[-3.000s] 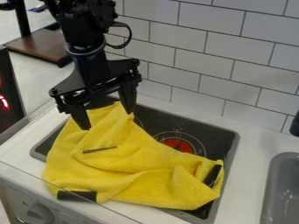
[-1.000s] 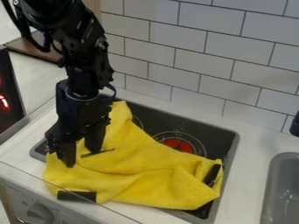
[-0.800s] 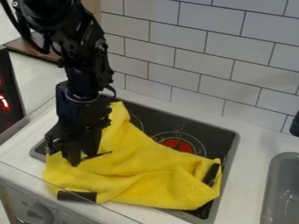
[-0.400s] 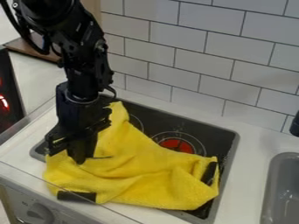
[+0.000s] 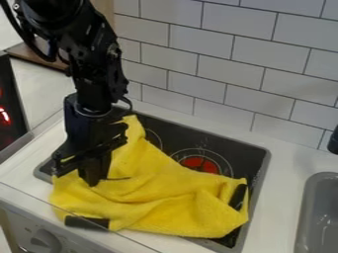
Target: Unfold the cloth from bottom left to top right
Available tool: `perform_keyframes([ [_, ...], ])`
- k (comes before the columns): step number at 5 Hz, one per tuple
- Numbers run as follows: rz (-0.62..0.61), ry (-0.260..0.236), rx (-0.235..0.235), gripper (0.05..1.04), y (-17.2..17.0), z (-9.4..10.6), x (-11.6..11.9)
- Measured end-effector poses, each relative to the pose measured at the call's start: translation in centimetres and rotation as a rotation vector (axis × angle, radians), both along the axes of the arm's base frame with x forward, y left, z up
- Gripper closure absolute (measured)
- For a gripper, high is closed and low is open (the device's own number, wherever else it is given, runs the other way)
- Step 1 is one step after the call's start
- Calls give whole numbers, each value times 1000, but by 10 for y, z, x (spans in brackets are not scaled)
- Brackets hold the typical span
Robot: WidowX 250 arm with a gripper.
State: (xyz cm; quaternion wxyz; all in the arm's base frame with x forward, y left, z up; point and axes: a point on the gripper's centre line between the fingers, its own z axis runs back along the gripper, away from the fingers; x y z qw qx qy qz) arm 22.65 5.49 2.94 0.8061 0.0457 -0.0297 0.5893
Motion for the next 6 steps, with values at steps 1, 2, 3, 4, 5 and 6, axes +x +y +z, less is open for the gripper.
perform_keyframes([
  [1, -3, -40, -32, 1034, -5, 16, 9],
  [2, 22, -80, -62, 1034, -11, 31, 22],
  [3, 15, -135, -91, 1034, -28, 50, 46],
  [4, 9, -139, -115, 1034, -45, 53, 72],
  [5, -17, -168, -146, 1034, -62, 59, 91],
  [6, -58, -177, -160, 1034, -83, 52, 112],
])
